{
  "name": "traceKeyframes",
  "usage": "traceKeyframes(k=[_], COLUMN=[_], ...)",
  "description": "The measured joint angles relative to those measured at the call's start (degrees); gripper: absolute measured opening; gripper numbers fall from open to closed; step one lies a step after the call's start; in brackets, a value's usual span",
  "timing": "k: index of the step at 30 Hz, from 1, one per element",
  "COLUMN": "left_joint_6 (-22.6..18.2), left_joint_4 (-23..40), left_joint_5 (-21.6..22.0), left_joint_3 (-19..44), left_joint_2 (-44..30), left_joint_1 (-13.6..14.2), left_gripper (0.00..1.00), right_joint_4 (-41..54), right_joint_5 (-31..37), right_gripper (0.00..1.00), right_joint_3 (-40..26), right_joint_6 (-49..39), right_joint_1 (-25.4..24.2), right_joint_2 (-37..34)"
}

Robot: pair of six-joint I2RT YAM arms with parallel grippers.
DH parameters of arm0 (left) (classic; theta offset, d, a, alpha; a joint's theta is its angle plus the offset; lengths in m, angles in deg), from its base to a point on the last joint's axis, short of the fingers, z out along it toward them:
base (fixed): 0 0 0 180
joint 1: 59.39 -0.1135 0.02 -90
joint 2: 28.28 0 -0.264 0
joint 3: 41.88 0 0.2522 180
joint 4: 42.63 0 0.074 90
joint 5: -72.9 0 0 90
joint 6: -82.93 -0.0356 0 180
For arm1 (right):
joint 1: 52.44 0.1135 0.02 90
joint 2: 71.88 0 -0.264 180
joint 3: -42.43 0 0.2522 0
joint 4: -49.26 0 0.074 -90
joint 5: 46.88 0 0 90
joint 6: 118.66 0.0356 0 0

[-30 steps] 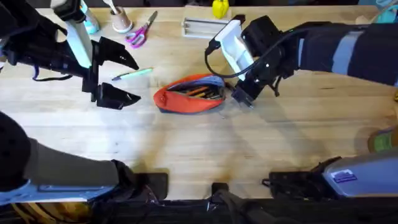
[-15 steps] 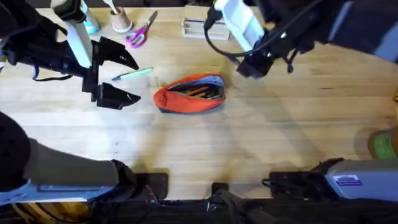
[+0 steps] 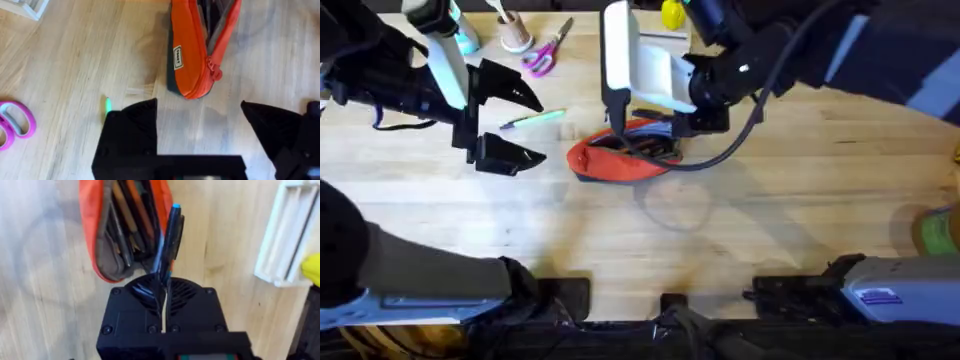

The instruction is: Unzip the bag, pick up the pens from the table one at a time and place them inside, then zip the bag closed.

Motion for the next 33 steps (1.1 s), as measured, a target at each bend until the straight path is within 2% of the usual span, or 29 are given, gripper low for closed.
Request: traceKeyframes(k=[12, 24, 25, 31, 32, 33], left_joint_6=[-0.01, -0.02, 0.00, 0.00, -0.01, 0.00], left_joint_4=[-0.53, -0.51, -0.53, -0.53, -0.52, -0.53], left_joint_5=[0.00, -0.02, -0.02, 0.00, -0.01, 0.00], left_joint_3=[0.00, 0.00, 0.00, 0.00, 0.00, 0.00], left_joint_2=[0.00, 0.00, 0.00, 0.02, 0.00, 0.00], left_joint_1=[0.00, 0.00, 0.00, 0.00, 0.00, 0.00], left_gripper=[0.993, 0.993, 0.993, 0.994, 0.994, 0.994], right_joint_4=[-0.94, -11.65, -12.00, -13.17, -13.33, -13.33], right_joint_5=[-1.95, -1.86, -1.89, -1.93, -1.93, -1.93], right_gripper=[0.034, 0.034, 0.074, 0.908, 0.974, 0.990], right_joint_3=[0.00, -0.02, -0.02, -0.68, -0.70, -0.74], right_joint_6=[-1.25, -1.53, -1.49, -1.89, -1.96, -1.90], right_joint_1=[4.47, 10.08, 10.24, 10.30, 10.30, 10.30], right_joint_2=[-7.84, -13.62, -13.69, -13.80, -13.80, -13.80])
